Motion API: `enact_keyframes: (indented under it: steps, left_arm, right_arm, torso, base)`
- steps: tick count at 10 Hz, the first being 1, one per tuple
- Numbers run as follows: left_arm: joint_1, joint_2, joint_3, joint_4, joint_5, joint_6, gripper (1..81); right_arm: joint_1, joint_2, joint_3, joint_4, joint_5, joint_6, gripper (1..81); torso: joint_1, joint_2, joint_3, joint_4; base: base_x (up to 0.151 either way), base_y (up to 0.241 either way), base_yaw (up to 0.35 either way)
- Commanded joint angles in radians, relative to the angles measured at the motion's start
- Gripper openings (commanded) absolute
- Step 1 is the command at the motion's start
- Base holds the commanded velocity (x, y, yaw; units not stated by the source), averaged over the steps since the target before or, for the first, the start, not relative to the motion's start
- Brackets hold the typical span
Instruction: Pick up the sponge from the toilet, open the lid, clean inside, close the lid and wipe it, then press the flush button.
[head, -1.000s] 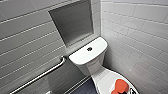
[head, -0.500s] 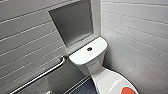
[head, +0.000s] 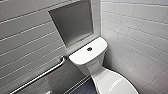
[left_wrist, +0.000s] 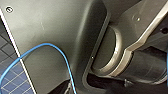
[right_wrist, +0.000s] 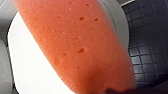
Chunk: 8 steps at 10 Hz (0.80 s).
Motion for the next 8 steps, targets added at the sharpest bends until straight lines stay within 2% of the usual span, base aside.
enact_keyframes:
  steps: [1,3,5,6,7,8]
  left_arm:
    - [0.011,-0.015,0.001,0.008,0.076,0.004,81.1]
    - [0.012,-0.015,0.001,0.008,0.076,0.004,81.1]
    - [0.011,-0.015,0.001,0.008,0.069,0.004,81.1]
    - [0.012,-0.015,-0.001,0.008,0.069,0.012,81.1]
    - [0.012,-0.015,-0.001,0.006,0.069,0.013,81.1]
    - [0.011,-0.015,-0.001,0.008,0.068,0.015,81.1]
  right_arm:
    - [-0.074,-0.04,0.085,-0.091,0.069,-0.002,1.0]
    - [-0.114,-0.063,0.166,-0.205,0.153,-0.005,1.0]
    - [-0.072,-0.081,0.248,-0.225,0.155,-0.025,1.0]
    - [-0.035,-0.086,0.268,-0.238,0.124,-0.074,1.0]
    - [0.025,-0.095,0.308,-0.223,0.063,-0.147,1.0]
    - [0.083,-0.099,0.32,-0.2,0.019,-0.176,1.0]
  torso:
    - [0.0,0.0,0.0,0.0]
    - [0.0,0.0,0.0,0.0]
    - [0.0,0.0,0.0,0.0]
    - [0.0,0.0,0.0,0.0]
    - [0.0,0.0,0.0,0.0]
    - [0.0,0.0,0.0,0.0]
  base:
    - [0.0,0.0,0.0]
    - [0.0,0.0,0.0]
    - [0.0,0.0,0.0]
    - [0.0,0.0,0.0]
    - [0.0,0.0,0.0]
    - [0.0,0.0,0.0]
